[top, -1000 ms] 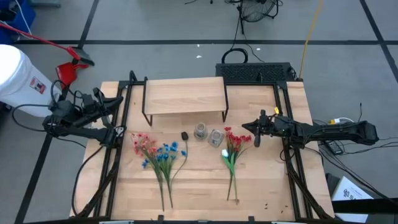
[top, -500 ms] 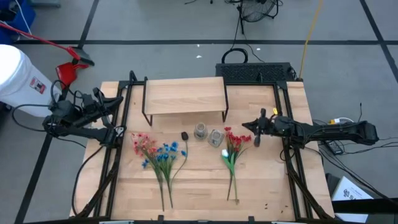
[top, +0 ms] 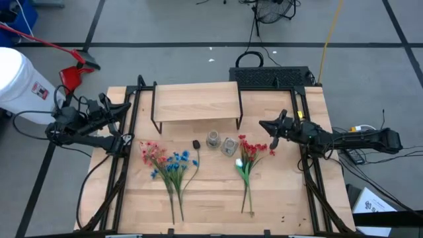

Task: Pick and place flowers into a vace then onto a shelf
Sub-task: Put the white flower into the right transparent vase

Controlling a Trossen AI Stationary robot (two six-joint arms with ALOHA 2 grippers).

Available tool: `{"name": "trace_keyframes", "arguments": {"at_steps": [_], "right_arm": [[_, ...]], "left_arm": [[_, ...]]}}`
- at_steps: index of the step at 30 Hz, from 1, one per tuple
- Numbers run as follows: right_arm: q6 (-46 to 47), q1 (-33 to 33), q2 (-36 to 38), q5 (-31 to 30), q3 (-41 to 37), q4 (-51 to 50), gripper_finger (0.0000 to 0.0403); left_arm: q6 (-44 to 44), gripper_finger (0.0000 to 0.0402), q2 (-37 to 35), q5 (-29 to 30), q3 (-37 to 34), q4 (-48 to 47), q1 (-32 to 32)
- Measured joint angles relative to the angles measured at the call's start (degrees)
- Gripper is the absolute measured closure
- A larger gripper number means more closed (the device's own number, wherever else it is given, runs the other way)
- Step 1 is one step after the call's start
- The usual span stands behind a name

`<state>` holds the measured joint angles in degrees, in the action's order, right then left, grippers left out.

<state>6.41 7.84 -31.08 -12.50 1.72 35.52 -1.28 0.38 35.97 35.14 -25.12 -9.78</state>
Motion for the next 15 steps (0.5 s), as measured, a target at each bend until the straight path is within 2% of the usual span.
{"name": "trace_keyframes", "arguments": {"at_steps": [2, 10, 13, 15], "right_arm": [[3.01, 0.01, 0.06, 0.58, 0.0, 2.15, 0.0399], [3.0, 0.04, 0.02, 0.07, 0.0, 3.28, 0.0399], [4.96, 0.48, -0.36, -7.26, 0.0, 10.41, 0.0399], [12.44, 0.45, -0.37, -11.93, 0.0, 14.76, 0.0399]], "left_arm": [[0.0, 0.0391, -0.01, 0.0, 0.02, 0.0, 0.0], [0.0, 0.0392, 0.0, 0.01, 0.01, 0.0, 0.0], [0.0, 0.0391, -0.02, 0.02, 0.02, 0.0, 0.0], [0.01, 0.0391, -0.01, 0.01, 0.01, -0.01, 0.0]]}}
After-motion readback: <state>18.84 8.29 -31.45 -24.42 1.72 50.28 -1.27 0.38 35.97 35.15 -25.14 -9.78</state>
